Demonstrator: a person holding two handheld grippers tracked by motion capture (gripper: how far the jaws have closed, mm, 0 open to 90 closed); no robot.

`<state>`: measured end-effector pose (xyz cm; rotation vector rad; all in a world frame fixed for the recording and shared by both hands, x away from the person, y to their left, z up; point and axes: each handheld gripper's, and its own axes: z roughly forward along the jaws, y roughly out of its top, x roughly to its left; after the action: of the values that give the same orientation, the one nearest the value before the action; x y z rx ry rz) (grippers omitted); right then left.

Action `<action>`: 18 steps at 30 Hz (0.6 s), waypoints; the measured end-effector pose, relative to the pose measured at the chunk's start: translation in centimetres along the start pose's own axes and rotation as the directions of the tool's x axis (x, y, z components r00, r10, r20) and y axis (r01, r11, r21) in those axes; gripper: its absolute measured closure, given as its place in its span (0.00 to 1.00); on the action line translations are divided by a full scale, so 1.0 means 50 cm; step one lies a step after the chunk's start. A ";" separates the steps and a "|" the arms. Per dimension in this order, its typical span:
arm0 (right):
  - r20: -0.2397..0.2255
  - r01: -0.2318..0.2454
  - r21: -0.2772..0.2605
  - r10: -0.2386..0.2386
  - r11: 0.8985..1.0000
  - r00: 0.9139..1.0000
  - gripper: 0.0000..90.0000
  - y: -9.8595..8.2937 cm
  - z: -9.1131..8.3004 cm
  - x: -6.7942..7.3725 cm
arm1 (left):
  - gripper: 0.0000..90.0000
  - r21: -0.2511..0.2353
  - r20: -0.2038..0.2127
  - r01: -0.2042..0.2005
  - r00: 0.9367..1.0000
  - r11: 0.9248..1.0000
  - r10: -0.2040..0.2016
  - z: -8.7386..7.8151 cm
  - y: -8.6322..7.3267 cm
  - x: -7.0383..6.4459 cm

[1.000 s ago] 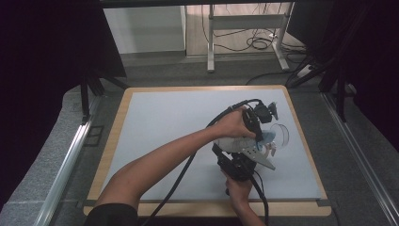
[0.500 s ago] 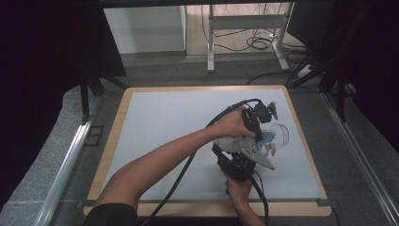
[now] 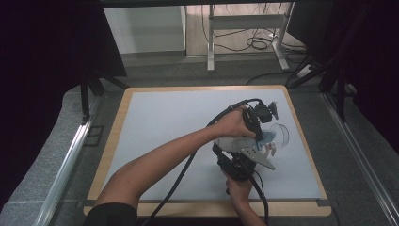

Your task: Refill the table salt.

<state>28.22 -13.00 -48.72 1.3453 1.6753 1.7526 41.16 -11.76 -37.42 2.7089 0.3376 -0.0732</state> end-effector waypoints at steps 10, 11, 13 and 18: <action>0.002 0.010 -0.004 -0.010 1.000 1.000 0.63 0.001 -0.001 0.003 | 1.00 0.001 -0.001 0.002 1.000 1.000 -0.002 -0.002 0.000 -0.001; 0.002 0.009 -0.004 -0.009 1.000 1.000 0.63 0.001 -0.001 0.003 | 1.00 0.002 -0.001 0.002 1.000 1.000 -0.002 -0.002 0.000 -0.001; 0.002 0.009 -0.005 -0.009 1.000 1.000 0.63 0.001 -0.001 0.003 | 1.00 0.003 -0.002 0.001 1.000 1.000 -0.001 -0.002 0.000 -0.002; 0.001 0.010 -0.011 -0.010 1.000 1.000 0.63 0.002 -0.001 0.004 | 1.00 0.005 -0.004 -0.001 1.000 1.000 0.001 -0.003 0.002 -0.004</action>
<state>28.10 -12.92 -48.54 1.3311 1.6665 1.7528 40.99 -11.80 -37.22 2.7147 0.3377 -0.0684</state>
